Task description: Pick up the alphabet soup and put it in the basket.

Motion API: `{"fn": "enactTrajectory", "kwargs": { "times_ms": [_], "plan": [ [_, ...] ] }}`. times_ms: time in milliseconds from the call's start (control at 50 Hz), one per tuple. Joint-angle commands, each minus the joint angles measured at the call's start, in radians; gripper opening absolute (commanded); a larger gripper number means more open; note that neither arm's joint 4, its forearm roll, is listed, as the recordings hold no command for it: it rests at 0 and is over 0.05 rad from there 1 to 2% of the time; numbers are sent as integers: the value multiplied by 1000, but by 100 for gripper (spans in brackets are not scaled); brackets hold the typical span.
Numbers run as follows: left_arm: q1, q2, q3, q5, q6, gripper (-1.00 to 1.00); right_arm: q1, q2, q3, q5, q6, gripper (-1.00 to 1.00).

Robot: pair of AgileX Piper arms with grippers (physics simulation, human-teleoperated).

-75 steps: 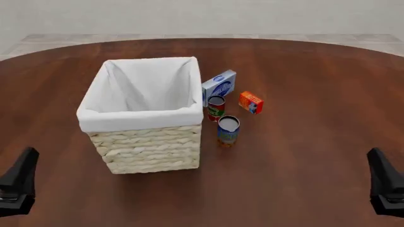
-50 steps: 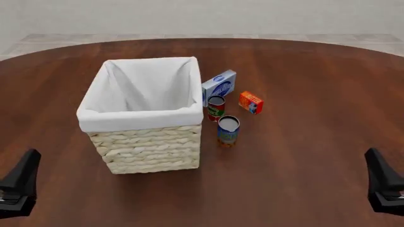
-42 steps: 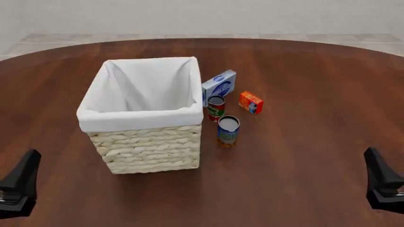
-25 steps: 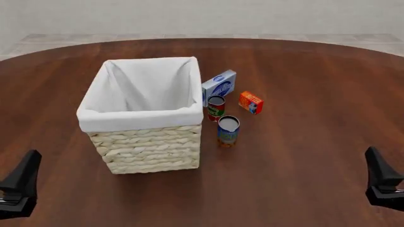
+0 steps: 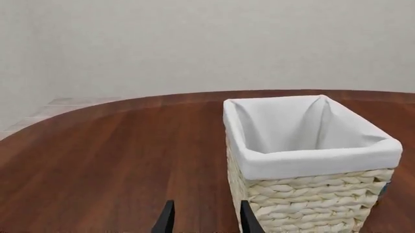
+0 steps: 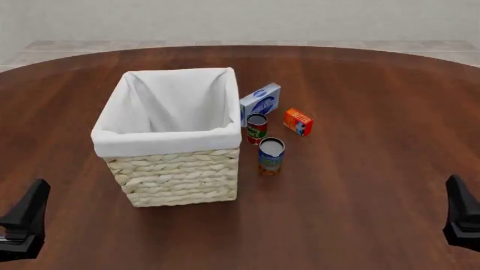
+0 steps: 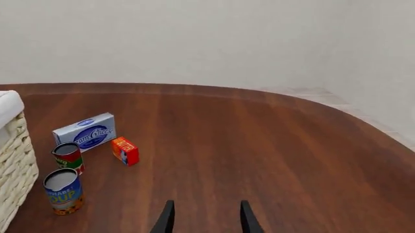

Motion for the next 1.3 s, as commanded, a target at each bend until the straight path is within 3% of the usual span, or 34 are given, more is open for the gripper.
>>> {"fn": "enactTrajectory", "kwargs": {
  "times_ms": [20,600,620,640,660,680,1060,1300],
  "plan": [
    [2,0,0,3,1,100,2,16,0,-8,-19,100],
    [13,1,-1,12,1,100,88,-8,1,1,-66,100],
    [13,1,-1,13,0,100,89,55,-166,104,-62,100],
    [13,1,-1,13,0,100,93,191,-366,281,-64,100],
    [13,1,-1,13,0,100,96,236,-556,315,-66,100],
    [14,1,-1,13,0,100,100,265,-590,322,-68,100],
    [24,1,0,15,-2,100,150,404,-666,280,-103,100],
    [24,-2,0,12,-5,100,249,581,-755,259,-114,100]
  ]
}}
